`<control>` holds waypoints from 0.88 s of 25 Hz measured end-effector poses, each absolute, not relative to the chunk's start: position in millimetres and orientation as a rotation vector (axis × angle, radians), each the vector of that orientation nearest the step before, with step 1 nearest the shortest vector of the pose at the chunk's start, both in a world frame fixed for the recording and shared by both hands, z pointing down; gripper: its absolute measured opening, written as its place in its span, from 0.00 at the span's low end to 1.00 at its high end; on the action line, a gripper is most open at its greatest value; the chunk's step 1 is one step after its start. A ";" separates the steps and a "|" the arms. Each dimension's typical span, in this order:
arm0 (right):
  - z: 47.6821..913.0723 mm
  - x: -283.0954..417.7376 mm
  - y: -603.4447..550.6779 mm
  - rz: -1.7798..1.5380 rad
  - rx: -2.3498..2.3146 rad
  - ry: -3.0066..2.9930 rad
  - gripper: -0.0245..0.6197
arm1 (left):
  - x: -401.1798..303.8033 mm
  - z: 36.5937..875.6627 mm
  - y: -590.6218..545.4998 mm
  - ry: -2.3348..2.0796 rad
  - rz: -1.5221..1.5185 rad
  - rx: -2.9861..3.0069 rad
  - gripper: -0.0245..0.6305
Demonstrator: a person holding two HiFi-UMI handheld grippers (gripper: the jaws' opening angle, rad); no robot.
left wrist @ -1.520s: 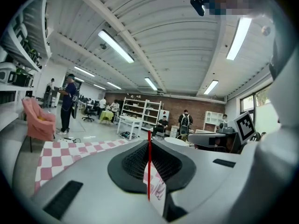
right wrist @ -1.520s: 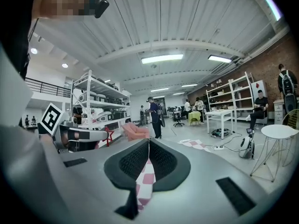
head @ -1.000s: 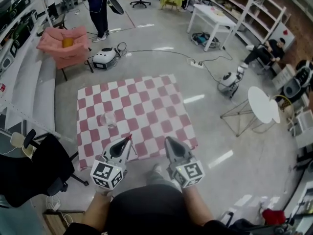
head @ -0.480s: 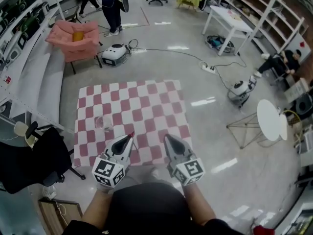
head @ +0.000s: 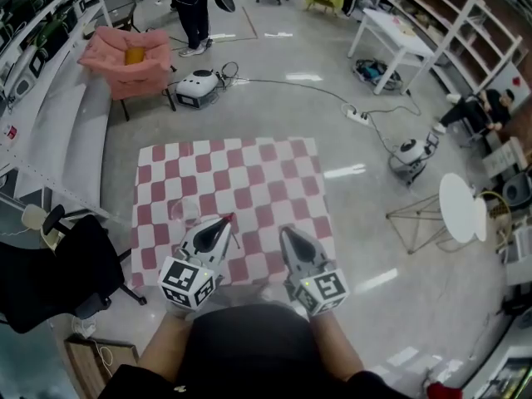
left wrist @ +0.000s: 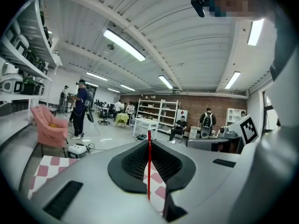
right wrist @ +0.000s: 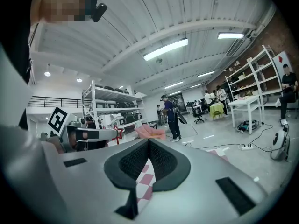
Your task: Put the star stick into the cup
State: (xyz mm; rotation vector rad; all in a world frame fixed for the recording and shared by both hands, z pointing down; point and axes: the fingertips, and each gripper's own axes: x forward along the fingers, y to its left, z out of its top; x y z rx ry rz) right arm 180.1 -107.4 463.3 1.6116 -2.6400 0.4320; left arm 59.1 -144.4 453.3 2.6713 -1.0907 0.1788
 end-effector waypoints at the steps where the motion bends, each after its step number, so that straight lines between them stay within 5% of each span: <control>1: 462.8 174.1 -109.8 0.433 1.614 -2.638 0.06 | 52.1 450.6 -148.6 -1.095 0.172 2.674 0.12; 22: 450.0 41.0 -162.6 0.328 1.399 -2.718 0.06 | -121.8 431.9 -207.0 -1.440 0.021 2.553 0.12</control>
